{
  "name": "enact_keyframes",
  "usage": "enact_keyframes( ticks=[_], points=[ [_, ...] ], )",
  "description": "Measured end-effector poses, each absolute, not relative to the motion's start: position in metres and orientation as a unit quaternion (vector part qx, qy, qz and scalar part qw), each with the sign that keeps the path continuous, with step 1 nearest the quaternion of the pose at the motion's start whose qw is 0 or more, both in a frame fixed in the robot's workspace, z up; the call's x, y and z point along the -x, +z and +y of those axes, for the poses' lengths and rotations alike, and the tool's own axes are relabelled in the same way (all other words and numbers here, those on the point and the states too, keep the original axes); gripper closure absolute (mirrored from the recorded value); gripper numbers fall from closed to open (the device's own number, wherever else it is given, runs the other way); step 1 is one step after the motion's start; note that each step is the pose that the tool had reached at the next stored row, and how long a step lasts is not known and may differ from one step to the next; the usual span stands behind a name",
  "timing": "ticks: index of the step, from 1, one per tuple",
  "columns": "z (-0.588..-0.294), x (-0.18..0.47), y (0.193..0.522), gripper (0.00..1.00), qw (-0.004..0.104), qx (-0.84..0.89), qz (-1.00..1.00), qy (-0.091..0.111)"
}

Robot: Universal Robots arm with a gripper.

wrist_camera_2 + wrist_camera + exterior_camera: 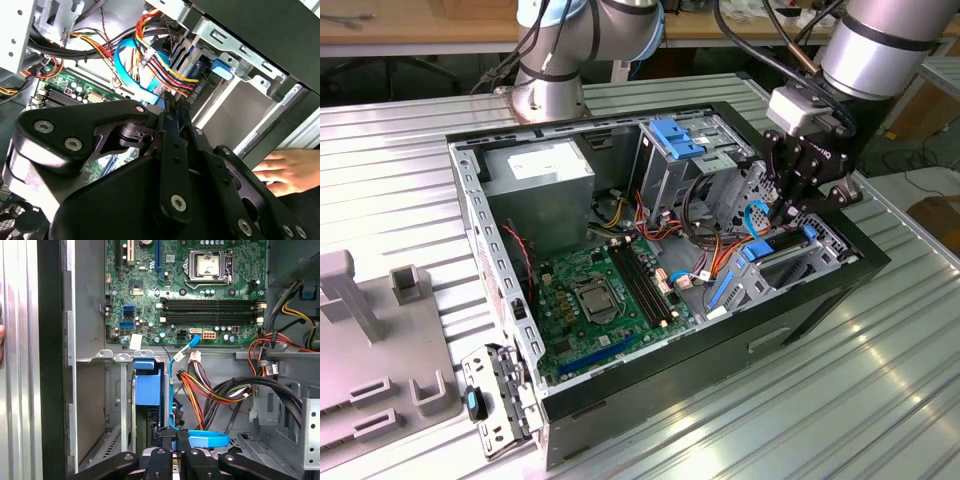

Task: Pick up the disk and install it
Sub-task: 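Insert the second disk wire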

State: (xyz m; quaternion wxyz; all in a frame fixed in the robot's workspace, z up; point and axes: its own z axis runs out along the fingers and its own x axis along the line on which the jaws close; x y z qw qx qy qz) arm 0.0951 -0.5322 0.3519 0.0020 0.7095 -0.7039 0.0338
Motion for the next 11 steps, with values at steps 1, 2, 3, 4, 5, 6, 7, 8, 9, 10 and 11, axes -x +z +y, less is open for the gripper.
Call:
enact_keyframes(
  ticks=[1, 2, 3, 4, 5, 6, 7, 8, 9, 10, 11],
  points=[
    [-0.536, -0.095, 0.352, 0.84, 0.0, -0.709, -0.704, 0.032],
    [-0.538, -0.095, 0.352, 0.84, 0.0, -0.709, -0.704, 0.031],
    [-0.54, -0.095, 0.352, 0.84, -0.001, -0.709, -0.704, 0.03],
    [-0.543, -0.095, 0.352, 0.84, -0.005, -0.709, -0.704, 0.026],
    [-0.545, -0.095, 0.352, 0.84, -0.009, -0.709, -0.704, 0.023],
    [-0.547, -0.095, 0.352, 0.84, -0.013, -0.709, -0.704, 0.019],
    [-0.548, -0.095, 0.352, 0.84, -0.017, -0.709, -0.705, 0.015],
    [-0.549, -0.095, 0.352, 0.84, -0.017, -0.709, -0.705, 0.014],
    [-0.55, -0.095, 0.352, 0.84, -0.017, -0.709, -0.705, 0.014],
    [-0.55, -0.095, 0.352, 0.84, -0.017, -0.709, -0.705, 0.014],
    [-0.55, -0.095, 0.352, 0.84, -0.017, -0.709, -0.705, 0.014]
  ],
)
